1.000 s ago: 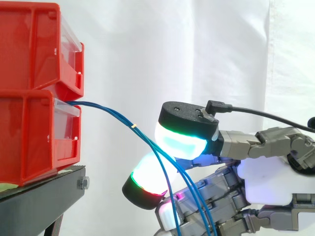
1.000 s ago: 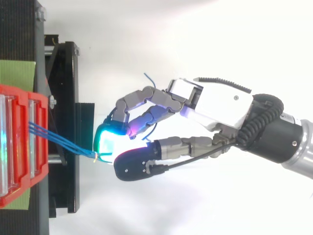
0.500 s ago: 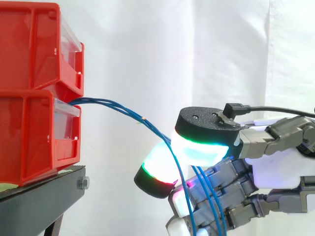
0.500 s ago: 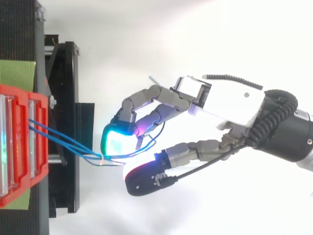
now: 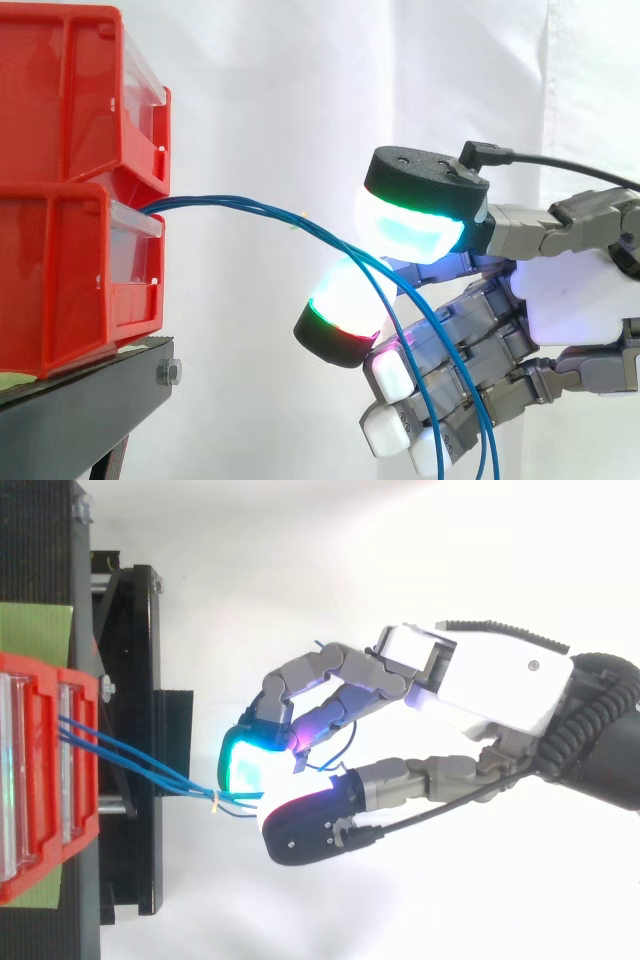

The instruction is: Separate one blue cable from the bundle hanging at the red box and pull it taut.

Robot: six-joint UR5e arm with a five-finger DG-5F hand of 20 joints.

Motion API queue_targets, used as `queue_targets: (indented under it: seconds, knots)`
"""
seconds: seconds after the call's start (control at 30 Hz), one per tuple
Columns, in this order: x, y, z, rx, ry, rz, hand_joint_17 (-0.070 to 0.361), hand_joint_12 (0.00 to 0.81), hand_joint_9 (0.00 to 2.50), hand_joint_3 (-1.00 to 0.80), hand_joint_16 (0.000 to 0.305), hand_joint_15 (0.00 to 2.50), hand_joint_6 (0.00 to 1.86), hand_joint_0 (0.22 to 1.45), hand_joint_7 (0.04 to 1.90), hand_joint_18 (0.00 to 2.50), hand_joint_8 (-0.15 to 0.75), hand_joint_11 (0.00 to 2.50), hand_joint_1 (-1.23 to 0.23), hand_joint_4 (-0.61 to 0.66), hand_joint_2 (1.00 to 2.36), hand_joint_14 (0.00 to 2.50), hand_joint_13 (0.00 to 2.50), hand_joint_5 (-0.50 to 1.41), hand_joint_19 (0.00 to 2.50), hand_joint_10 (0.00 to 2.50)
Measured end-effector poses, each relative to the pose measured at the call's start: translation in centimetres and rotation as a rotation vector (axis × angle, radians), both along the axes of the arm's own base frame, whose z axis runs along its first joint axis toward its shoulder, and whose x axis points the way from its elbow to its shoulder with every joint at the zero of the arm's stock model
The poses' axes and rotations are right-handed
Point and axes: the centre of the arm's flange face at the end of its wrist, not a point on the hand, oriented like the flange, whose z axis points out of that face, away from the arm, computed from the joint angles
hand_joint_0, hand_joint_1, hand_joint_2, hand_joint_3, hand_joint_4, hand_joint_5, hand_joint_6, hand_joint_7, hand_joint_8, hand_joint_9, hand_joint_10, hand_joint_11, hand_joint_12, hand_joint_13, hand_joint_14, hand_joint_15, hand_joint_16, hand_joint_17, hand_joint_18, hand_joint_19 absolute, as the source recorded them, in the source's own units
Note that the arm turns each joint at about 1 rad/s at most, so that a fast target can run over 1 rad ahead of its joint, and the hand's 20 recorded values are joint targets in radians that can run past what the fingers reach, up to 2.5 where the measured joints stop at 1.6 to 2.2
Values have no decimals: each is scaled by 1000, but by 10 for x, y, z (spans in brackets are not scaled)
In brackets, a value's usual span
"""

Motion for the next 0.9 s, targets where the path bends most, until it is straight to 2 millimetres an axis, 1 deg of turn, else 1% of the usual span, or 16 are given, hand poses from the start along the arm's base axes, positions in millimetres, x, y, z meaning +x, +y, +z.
queue_targets:
  seconds: [0.13,0.3,0.4,0.43,0.5,0.67,0.83,0.9]
  knots:
    - [0,0,1,0,0,0,100,342,932,-430,45,490,910,650,958,714,294,817,-636,102,1007,19,874,-224,544,23]
    - [0,0,0,2,-1,-4,100,334,928,-339,44,500,927,700,1011,720,290,934,-734,31,1016,19,884,-234,524,23]
    - [0,-1,0,2,-1,-7,99,332,928,-298,44,501,936,723,1045,717,288,947,-774,10,1020,19,888,-240,522,23]
    - [0,-1,0,2,-1,-8,99,332,928,-298,44,501,936,723,1045,717,288,947,-774,10,1020,19,888,-240,522,23]
    - [0,0,0,3,-1,-8,97,330,933,-283,43,514,943,751,1118,710,284,955,-805,29,1021,21,889,-246,526,22]
    - [1,0,3,18,-11,-7,95,326,956,-336,42,522,948,796,1067,686,278,961,-814,3,1016,19,902,-245,543,22]
    - [6,0,21,66,-35,-9,94,322,969,-417,42,533,946,828,1016,668,271,973,-811,-13,1008,21,903,-242,558,22]
    - [5,-1,24,71,-25,-11,93,320,978,-457,41,531,942,837,1021,668,265,972,-816,-12,1004,22,916,-239,552,22]
